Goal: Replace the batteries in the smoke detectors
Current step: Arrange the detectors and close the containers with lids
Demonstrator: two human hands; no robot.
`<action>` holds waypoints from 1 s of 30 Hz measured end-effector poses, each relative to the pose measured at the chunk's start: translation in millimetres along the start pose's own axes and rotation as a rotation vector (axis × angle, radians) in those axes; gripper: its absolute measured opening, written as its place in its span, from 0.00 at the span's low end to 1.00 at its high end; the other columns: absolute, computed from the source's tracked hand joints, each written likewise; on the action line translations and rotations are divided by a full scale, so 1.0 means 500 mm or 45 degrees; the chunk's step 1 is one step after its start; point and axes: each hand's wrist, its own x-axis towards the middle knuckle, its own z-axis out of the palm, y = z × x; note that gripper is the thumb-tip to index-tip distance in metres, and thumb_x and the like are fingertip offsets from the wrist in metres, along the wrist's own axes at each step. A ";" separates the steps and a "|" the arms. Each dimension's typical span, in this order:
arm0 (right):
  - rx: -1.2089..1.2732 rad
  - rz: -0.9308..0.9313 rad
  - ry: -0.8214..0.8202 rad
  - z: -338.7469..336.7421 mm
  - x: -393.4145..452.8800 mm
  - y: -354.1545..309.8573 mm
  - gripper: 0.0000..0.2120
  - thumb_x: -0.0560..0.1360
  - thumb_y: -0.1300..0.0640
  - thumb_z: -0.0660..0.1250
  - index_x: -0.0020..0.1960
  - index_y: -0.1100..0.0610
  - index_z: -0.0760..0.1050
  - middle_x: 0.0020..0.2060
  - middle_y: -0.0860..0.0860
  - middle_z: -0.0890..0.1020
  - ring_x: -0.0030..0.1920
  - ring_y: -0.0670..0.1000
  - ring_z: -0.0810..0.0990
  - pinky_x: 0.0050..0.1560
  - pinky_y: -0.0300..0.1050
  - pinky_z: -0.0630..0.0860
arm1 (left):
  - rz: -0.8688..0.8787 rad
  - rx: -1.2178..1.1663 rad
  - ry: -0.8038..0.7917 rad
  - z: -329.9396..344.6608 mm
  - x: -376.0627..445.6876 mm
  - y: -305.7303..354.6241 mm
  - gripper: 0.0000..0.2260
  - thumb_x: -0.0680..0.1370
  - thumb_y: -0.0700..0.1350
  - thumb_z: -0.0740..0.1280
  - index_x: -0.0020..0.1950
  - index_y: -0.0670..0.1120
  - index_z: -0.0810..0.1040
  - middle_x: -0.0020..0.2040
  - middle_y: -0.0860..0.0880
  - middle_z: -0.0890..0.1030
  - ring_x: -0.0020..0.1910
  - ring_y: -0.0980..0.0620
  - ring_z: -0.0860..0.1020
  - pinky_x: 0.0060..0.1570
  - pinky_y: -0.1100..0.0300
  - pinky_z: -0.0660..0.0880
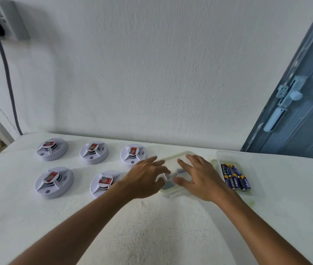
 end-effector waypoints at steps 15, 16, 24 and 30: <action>0.054 -0.098 -0.202 -0.021 -0.003 0.000 0.45 0.64 0.43 0.76 0.73 0.53 0.57 0.78 0.50 0.43 0.77 0.53 0.36 0.77 0.54 0.42 | 0.036 0.140 -0.223 0.005 0.039 -0.009 0.43 0.67 0.60 0.76 0.76 0.50 0.59 0.78 0.47 0.57 0.75 0.45 0.57 0.71 0.49 0.62; 0.071 -0.099 -0.202 -0.021 -0.002 0.000 0.44 0.64 0.43 0.77 0.72 0.53 0.57 0.78 0.50 0.46 0.77 0.53 0.40 0.77 0.52 0.44 | 0.039 0.170 -0.211 0.005 0.041 -0.005 0.43 0.67 0.59 0.76 0.76 0.49 0.59 0.77 0.47 0.60 0.74 0.45 0.58 0.70 0.50 0.63; 0.099 -0.086 -0.019 -0.020 -0.008 -0.012 0.42 0.61 0.44 0.76 0.69 0.54 0.62 0.63 0.46 0.68 0.61 0.48 0.67 0.60 0.43 0.67 | 0.043 0.232 -0.068 0.021 0.043 -0.002 0.42 0.67 0.61 0.76 0.75 0.50 0.62 0.76 0.48 0.63 0.73 0.46 0.61 0.71 0.51 0.60; 0.013 0.102 0.041 0.000 0.002 -0.036 0.42 0.60 0.35 0.72 0.66 0.53 0.63 0.61 0.50 0.69 0.62 0.53 0.68 0.58 0.50 0.69 | -0.030 0.192 0.094 0.018 0.030 -0.018 0.34 0.70 0.53 0.76 0.74 0.52 0.68 0.78 0.42 0.59 0.76 0.40 0.57 0.72 0.42 0.62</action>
